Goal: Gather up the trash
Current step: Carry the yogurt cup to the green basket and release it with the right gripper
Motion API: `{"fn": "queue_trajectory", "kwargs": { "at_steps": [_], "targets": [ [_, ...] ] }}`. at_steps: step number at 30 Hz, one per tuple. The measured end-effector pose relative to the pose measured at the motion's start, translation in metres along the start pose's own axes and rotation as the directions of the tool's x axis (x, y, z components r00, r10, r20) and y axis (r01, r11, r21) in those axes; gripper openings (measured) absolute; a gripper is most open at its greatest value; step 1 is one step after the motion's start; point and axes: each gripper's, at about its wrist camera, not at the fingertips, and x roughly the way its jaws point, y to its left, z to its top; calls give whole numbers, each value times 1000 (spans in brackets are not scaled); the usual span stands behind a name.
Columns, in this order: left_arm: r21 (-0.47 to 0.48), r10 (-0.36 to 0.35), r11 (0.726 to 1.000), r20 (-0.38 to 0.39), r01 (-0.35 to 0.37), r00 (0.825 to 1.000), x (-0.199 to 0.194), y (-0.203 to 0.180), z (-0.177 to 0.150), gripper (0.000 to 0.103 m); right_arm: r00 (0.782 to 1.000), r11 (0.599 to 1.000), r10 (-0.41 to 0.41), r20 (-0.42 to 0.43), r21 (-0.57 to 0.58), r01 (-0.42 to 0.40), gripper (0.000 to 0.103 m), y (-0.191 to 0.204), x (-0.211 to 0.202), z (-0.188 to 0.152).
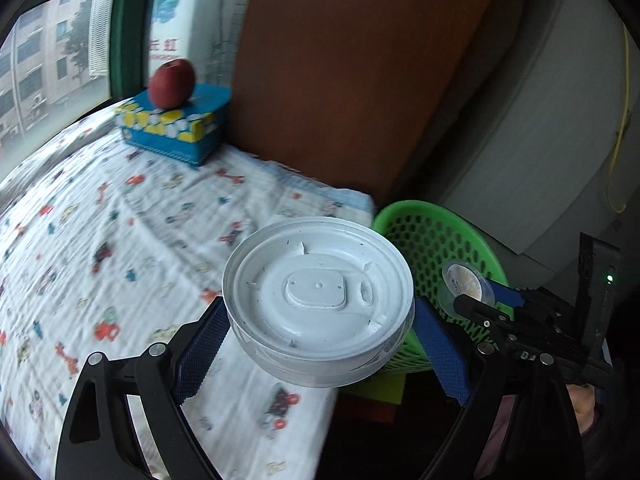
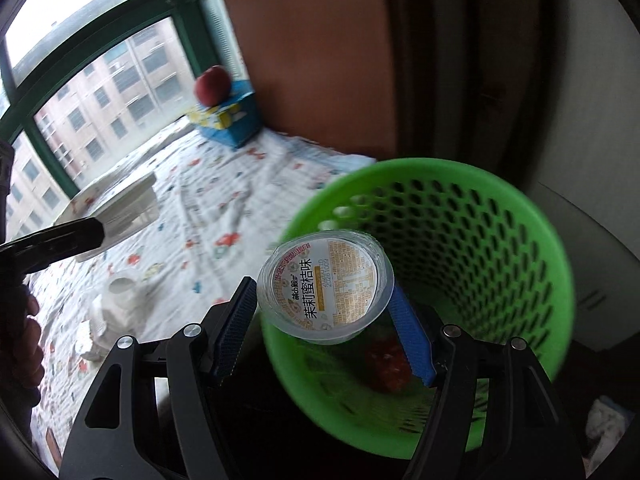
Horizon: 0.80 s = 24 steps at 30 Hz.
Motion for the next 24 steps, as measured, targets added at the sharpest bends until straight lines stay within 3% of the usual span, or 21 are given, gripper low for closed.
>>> {"fn": "queue_trajectory", "kwargs": {
  "at_steps": [9,12,24],
  "targets": [
    [62,-31,998,-28,33,999,20,-37,11,88,999,996,-43,-7,75,43,68,-45,-5,-4],
    [80,-40,996,-41,43,998,28,-48,14,88,999,994,-51,3,95,51,74,-56,-9,-5],
    [108,-51,992,-96,62,994,63,-95,21,88,993,986,-91,73,147,80,74,-86,-45,-15]
  ]
}}
